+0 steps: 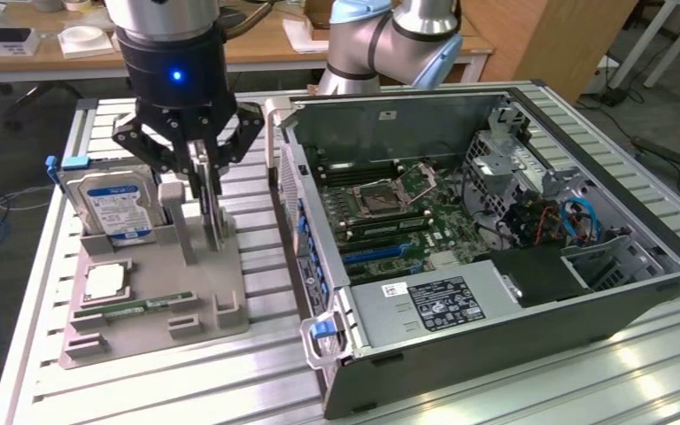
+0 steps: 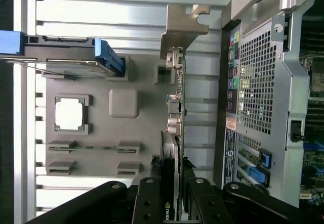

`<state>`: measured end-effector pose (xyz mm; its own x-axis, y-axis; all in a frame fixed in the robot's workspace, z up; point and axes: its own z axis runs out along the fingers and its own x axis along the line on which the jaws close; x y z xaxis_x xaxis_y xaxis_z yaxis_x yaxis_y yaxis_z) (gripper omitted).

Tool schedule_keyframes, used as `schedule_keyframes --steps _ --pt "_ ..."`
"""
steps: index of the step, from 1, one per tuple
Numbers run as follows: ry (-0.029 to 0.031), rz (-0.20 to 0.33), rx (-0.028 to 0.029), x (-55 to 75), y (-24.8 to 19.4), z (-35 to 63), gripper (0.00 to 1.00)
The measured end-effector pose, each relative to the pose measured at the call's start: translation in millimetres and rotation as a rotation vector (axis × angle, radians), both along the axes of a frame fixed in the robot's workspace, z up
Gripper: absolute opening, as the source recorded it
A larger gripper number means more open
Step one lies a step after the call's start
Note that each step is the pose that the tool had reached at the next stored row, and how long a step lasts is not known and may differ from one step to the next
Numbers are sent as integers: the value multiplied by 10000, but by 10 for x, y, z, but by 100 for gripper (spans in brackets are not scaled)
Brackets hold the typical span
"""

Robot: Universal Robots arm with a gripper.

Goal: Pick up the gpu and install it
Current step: 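Pick up the gpu and move the gpu toward the slot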

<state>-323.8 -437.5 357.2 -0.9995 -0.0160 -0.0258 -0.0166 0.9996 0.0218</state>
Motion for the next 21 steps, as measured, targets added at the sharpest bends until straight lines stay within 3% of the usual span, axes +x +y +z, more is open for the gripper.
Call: schedule_keyframes --steps 21 --pt "0 0 1 0 0 473 26"
